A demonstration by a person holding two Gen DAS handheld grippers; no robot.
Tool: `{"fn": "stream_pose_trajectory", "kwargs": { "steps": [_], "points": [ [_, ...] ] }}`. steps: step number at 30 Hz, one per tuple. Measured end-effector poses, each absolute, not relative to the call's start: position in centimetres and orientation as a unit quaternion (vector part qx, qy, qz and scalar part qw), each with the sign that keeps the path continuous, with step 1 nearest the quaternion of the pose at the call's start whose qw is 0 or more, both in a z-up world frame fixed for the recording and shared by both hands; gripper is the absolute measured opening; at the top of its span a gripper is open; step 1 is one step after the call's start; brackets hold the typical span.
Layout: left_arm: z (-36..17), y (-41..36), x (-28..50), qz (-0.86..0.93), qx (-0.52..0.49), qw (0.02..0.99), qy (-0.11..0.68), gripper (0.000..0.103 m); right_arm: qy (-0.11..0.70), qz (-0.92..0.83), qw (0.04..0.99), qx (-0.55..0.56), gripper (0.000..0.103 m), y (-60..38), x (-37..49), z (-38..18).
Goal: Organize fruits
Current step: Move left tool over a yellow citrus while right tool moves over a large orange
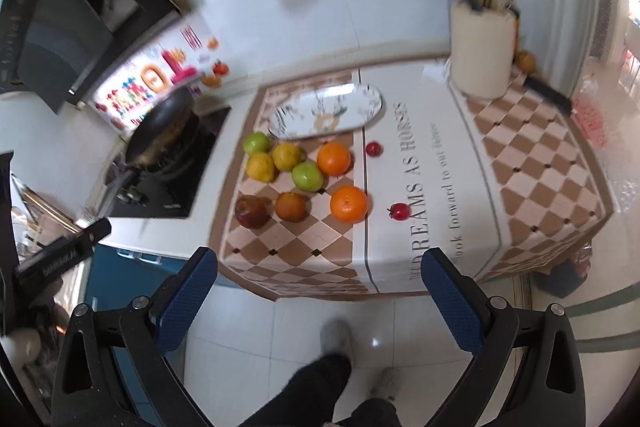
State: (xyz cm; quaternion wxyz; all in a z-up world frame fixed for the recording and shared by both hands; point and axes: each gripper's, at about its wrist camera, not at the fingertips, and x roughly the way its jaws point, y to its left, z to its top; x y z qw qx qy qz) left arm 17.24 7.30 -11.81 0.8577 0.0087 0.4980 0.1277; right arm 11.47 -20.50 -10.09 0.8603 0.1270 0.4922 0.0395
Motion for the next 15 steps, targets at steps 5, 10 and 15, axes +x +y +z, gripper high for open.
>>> {"fn": "stream_pose_trajectory", "kwargs": {
  "steps": [5, 10, 15],
  "points": [
    [-17.7, 8.9, 25.3, 0.076, -0.023, 0.817, 0.571, 0.102, 0.536, 0.031, 0.828, 0.161, 0.092, -20.3, 19.1, -16.6],
    [-23.7, 10.1, 34.4, 0.01, -0.101, 0.763, 0.638, 0.082, 0.563, 0.023, 0.797, 0.216, 0.077, -20.5, 26.5, -21.0],
    [-30.9, 10.0, 41.6, -0.028, -0.174, 0.687, 0.705, 0.078, 0.585, -0.012, 0.775, 0.238, 0.076, -20.3, 33.0, -24.7]
  ]
}}
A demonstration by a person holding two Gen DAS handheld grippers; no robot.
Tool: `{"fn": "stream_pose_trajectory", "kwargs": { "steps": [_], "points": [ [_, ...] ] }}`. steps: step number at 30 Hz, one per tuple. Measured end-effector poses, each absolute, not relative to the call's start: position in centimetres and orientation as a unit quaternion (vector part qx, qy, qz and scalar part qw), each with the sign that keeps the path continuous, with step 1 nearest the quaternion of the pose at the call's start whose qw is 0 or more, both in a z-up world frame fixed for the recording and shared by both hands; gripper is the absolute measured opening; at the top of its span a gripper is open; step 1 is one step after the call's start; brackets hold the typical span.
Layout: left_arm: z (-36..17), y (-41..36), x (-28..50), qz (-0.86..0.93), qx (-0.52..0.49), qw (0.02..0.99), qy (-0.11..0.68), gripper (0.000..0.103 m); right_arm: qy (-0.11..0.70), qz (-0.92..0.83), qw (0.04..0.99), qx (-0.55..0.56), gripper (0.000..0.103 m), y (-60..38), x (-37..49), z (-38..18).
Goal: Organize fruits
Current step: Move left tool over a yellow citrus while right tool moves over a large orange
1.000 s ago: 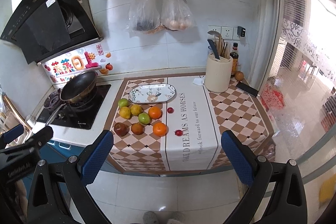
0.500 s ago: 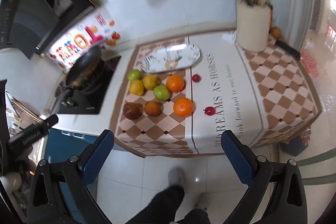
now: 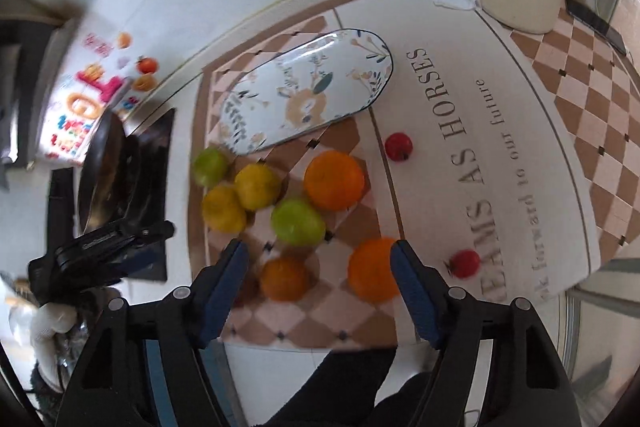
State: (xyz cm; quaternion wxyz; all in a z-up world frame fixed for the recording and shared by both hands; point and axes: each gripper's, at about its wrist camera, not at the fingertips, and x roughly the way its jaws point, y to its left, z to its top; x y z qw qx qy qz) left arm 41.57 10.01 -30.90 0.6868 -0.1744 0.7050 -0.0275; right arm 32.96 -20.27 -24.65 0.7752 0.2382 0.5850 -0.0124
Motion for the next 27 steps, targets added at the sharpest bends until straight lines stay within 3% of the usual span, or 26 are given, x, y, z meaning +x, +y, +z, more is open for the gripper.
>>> {"fn": "stream_pose_trajectory", "kwargs": {
  "steps": [6, 11, 12, 13, 23, 27],
  "points": [
    [-36.9, 9.1, 44.9, -0.048, -0.218, 0.62, 0.752, 0.078, 0.607, -0.046, 0.745, 0.271, 0.076, -21.3, 37.1, -28.6],
    [-38.1, 8.8, 45.6, -0.066, -0.251, 0.615, 0.745, 0.078, 0.627, -0.059, 0.722, 0.288, 0.076, -22.0, 39.0, -31.9],
    [-38.0, 8.9, 45.6, -0.068, -0.259, 0.618, 0.739, 0.075, 0.631, -0.056, 0.715, 0.294, 0.076, -22.0, 39.4, -32.5],
    [-38.0, 9.0, 45.8, -0.067, -0.258, 0.62, 0.737, 0.063, 0.634, -0.057, 0.711, 0.298, 0.076, -22.0, 39.5, -32.9],
    [-36.8, 8.8, 45.2, -0.049, -0.146, 0.667, 0.729, 0.061, 0.679, -0.031, 0.677, 0.283, 0.076, -19.8, 43.2, -37.7],
    [-36.7, 7.7, 45.7, -0.041, -0.114, 0.679, 0.724, 0.061, 0.69, -0.019, 0.673, 0.267, 0.068, -19.3, 44.1, -38.7]
  ]
}}
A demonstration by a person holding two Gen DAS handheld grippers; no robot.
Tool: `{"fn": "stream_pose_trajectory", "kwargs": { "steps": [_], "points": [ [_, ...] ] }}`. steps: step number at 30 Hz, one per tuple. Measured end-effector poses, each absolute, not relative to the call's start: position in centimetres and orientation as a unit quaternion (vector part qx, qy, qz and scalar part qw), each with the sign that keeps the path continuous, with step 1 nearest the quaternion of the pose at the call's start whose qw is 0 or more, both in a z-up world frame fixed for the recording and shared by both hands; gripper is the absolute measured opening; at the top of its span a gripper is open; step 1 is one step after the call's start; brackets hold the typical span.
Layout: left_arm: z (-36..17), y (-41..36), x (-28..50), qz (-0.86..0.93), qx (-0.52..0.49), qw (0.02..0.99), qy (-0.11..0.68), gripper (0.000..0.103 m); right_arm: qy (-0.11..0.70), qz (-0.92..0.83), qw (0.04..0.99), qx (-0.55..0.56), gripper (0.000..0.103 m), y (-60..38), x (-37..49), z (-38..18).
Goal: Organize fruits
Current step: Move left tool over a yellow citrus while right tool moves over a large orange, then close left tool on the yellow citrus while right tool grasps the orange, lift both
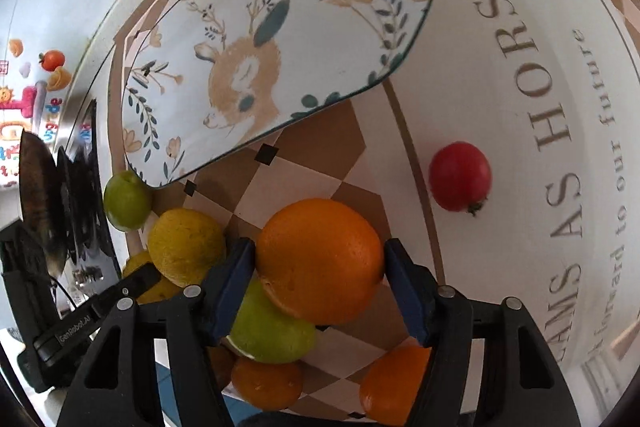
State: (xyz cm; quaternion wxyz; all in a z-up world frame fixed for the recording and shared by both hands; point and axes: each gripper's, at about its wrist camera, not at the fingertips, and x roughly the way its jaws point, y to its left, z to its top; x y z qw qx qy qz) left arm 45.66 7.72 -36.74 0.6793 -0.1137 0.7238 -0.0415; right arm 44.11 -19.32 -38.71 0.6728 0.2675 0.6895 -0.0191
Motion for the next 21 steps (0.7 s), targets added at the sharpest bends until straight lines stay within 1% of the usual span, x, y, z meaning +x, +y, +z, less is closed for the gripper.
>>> {"fn": "stream_pose_trajectory", "kwargs": {
  "steps": [8, 12, 18, 21],
  "points": [
    [-36.7, 6.2, 45.6, -0.035, -0.08, 0.69, 0.719, 0.06, 0.698, 0.007, 0.669, 0.257, 0.067, -19.6, 44.0, -38.9],
    [-35.6, 5.9, 45.1, -0.029, -0.089, 0.689, 0.718, 0.06, 0.703, 0.017, 0.67, 0.237, 0.067, -19.3, 44.4, -38.4],
    [-29.3, 5.6, 45.4, -0.047, -0.125, 0.712, 0.689, 0.06, 0.677, 0.052, 0.685, 0.262, 0.067, -20.6, 45.2, -34.8],
    [-26.7, 3.9, 48.1, -0.066, -0.13, 0.728, 0.67, 0.06, 0.659, 0.065, 0.703, 0.26, 0.067, -21.6, 47.6, -32.8]
  ]
}}
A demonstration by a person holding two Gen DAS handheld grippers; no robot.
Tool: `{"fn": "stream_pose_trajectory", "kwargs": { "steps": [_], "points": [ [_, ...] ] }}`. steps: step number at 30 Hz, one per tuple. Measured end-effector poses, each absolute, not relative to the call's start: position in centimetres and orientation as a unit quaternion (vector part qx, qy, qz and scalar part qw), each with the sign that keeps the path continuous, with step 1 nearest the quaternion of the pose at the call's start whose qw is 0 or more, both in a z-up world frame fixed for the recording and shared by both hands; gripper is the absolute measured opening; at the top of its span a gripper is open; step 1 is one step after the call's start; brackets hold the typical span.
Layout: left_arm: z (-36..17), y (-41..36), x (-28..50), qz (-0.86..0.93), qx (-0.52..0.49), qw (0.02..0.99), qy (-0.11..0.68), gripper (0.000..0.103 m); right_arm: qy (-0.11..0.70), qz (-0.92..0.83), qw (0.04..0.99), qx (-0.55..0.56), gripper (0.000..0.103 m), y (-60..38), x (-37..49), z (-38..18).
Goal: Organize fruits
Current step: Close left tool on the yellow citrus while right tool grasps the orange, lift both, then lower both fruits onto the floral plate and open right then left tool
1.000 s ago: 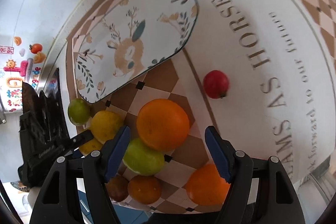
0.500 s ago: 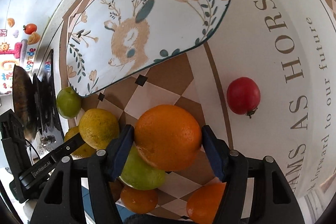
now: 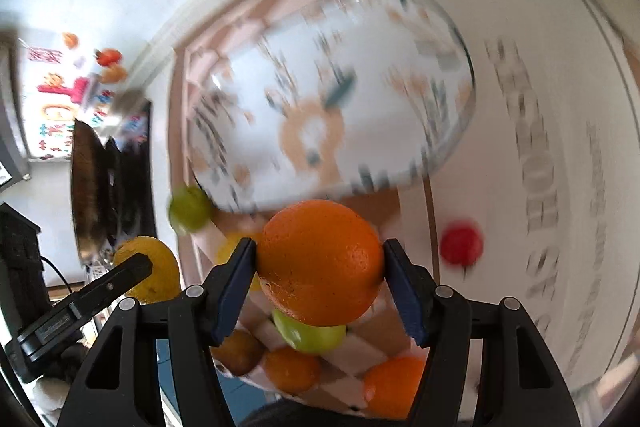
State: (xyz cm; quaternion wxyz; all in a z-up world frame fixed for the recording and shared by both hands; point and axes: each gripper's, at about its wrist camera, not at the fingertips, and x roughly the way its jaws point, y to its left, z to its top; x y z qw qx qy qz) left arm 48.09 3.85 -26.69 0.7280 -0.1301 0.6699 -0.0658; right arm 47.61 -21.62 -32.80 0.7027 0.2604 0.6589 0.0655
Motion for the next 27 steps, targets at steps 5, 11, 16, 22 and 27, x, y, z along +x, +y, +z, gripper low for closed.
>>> {"fn": "stream_pose_trajectory", "kwargs": {
  "steps": [5, 11, 16, 22, 27],
  "points": [
    [-28.0, 0.7, 54.5, -0.068, -0.135, 0.723, 0.674, 0.06, 0.651, 0.08, 0.717, 0.236, 0.067, -23.2, 53.8, -32.9],
    [-34.2, -0.9, 60.2, -0.046, -0.176, 0.672, 0.718, 0.06, 0.663, 0.103, 0.706, 0.228, 0.067, -24.5, 58.8, -35.9],
    [-36.2, -0.9, 61.4, -0.029, -0.2, 0.643, 0.739, 0.06, 0.664, 0.127, 0.703, 0.22, 0.067, -24.3, 60.6, -37.1],
    [-36.3, -1.4, 61.6, -0.016, -0.189, 0.638, 0.746, 0.061, 0.678, 0.13, 0.687, 0.226, 0.068, -24.4, 61.5, -37.7],
    [-36.2, -2.0, 62.1, -0.023, -0.176, 0.642, 0.746, 0.079, 0.675, 0.119, 0.692, 0.226, 0.088, -24.2, 62.0, -37.1]
  ]
}}
